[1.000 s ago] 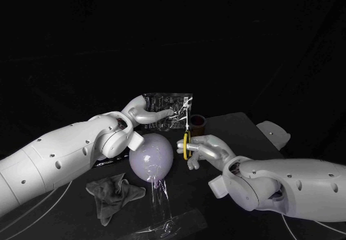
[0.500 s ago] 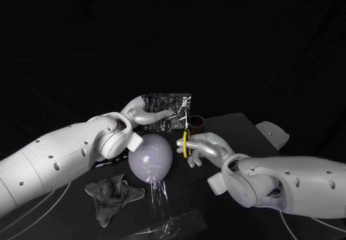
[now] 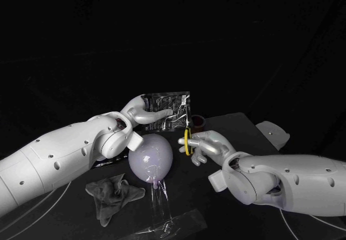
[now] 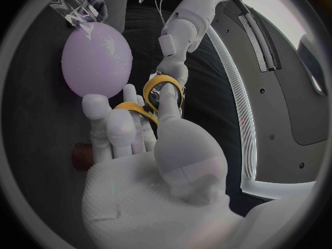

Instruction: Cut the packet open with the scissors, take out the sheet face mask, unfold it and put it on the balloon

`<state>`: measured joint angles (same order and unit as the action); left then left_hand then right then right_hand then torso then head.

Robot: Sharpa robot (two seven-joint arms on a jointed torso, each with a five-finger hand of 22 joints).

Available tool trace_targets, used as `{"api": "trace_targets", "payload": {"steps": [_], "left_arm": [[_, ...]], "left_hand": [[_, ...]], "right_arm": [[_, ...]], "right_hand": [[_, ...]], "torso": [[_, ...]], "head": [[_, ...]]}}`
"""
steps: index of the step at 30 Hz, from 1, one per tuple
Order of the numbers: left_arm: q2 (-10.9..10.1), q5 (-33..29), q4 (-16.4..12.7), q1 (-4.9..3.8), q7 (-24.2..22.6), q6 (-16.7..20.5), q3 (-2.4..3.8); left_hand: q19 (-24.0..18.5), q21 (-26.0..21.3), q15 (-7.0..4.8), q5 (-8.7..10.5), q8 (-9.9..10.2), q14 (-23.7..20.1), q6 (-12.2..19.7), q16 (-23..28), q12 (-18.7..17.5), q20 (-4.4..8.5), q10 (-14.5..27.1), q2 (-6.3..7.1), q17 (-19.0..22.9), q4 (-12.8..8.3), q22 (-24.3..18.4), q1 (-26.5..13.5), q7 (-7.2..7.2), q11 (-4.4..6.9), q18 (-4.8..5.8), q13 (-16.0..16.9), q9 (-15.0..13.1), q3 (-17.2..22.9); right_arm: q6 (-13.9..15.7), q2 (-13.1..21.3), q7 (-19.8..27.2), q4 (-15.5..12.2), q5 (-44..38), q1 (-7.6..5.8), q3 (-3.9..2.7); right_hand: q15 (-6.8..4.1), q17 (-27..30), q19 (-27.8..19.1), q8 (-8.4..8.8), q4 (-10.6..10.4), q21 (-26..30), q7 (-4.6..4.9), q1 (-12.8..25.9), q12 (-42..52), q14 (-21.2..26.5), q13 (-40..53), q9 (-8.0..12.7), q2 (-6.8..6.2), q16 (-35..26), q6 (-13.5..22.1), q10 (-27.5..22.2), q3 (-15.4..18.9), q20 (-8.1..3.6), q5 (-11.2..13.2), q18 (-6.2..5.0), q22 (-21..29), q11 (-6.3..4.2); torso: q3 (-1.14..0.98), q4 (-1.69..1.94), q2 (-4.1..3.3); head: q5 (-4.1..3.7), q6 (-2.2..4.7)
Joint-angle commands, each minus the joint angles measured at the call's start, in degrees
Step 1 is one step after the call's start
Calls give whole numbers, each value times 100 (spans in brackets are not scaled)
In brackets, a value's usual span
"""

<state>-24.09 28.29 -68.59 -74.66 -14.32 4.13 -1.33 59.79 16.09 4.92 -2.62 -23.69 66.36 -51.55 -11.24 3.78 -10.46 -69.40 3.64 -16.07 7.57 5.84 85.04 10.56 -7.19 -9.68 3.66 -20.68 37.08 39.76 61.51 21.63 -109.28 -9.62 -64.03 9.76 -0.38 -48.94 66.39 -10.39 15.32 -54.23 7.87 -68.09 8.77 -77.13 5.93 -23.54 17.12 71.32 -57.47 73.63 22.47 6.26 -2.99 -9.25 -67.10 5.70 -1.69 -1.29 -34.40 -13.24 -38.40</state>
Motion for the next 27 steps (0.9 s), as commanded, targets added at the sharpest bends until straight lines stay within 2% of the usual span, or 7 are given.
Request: {"api": "trace_targets", "payload": {"steps": [1,9,15,18,19,24,27], "left_arm": [[18,17,-28,5,-93,-61,-4],[18,16,-21,6,-96,-58,-4],[9,14,-11,7,-86,-53,-4],[4,12,-5,6,-82,-53,-4],[4,12,-5,6,-82,-54,-4],[-1,21,-8,6,-85,-80,-4],[-4,72,-12,6,-104,-92,-4]], "left_hand": [[25,39,-20,-18,-35,-4,-38,6,-21,-1,-33,-48,-6,-27,2,-13,18,-7,-75,-2,-231,2],[26,40,-20,-18,-35,-2,-38,6,-20,-1,-33,-47,-7,-29,2,-19,19,-8,-75,-2,-233,-1],[26,40,-20,-18,-35,-2,-38,6,-20,-1,-33,-47,-7,-29,2,-19,19,-8,-75,-2,-233,-1],[26,40,-20,-18,-35,-2,-38,6,-20,-1,-33,-47,-7,-29,2,-19,19,-8,-75,-2,-233,-1],[26,40,-20,-18,-35,-2,-38,6,-20,-1,-33,-47,-7,-29,2,-19,19,-8,-75,-2,-233,-1],[26,40,-20,-18,-35,-2,-38,6,-20,-1,-33,-47,-7,-29,2,-19,19,-8,-75,-2,-233,-1],[28,43,-20,-18,-35,2,-39,7,-20,0,-33,-51,-9,-38,2,-26,18,-7,-75,-2,-238,-2]], "right_arm": [[-33,-5,137,5,-102,-19,-18],[-63,-5,135,-9,-154,-20,-18],[-136,-3,137,-45,-236,-20,-18],[-195,3,112,-63,-307,-20,-18],[-213,6,103,-66,-325,-20,-18],[-293,20,50,-62,-391,-21,-18],[-325,22,23,-35,-406,-25,-18]], "right_hand": [[-18,-60,67,-38,-31,-81,-31,-98,-8,-66,9,-5,-5,40,-65,287,-149,-32,16,111,-56,-241],[-13,-17,37,24,-21,-50,-3,-76,-121,-62,-10,17,-45,14,-6,238,-155,-51,25,110,-37,-218],[160,177,-166,230,109,176,207,-7,-477,68,-133,89,-161,-99,334,-233,113,53,25,96,95,-4],[290,481,-441,400,113,502,360,32,-525,268,-230,151,-242,-265,614,-693,246,144,24,55,292,156],[395,821,-731,508,108,849,467,55,-494,501,-247,192,-263,-460,790,-1111,327,221,31,8,503,260],[518,1485,-1067,671,97,1160,582,126,-541,1015,-246,266,-325,-815,1089,-1616,411,363,26,-57,696,386],[546,1499,-1119,672,97,1189,610,152,-526,1086,-237,282,-334,-813,1155,-1705,407,410,27,-73,720,419]], "torso": [[3,0,2],[3,-1,-3],[-4,-2,-7],[-3,-3,-3],[-4,-5,-3],[-2,-5,-1],[-2,-2,2]], "head": [[-3,6],[-1,29],[6,44],[5,48],[4,52],[3,61],[4,65]]}}
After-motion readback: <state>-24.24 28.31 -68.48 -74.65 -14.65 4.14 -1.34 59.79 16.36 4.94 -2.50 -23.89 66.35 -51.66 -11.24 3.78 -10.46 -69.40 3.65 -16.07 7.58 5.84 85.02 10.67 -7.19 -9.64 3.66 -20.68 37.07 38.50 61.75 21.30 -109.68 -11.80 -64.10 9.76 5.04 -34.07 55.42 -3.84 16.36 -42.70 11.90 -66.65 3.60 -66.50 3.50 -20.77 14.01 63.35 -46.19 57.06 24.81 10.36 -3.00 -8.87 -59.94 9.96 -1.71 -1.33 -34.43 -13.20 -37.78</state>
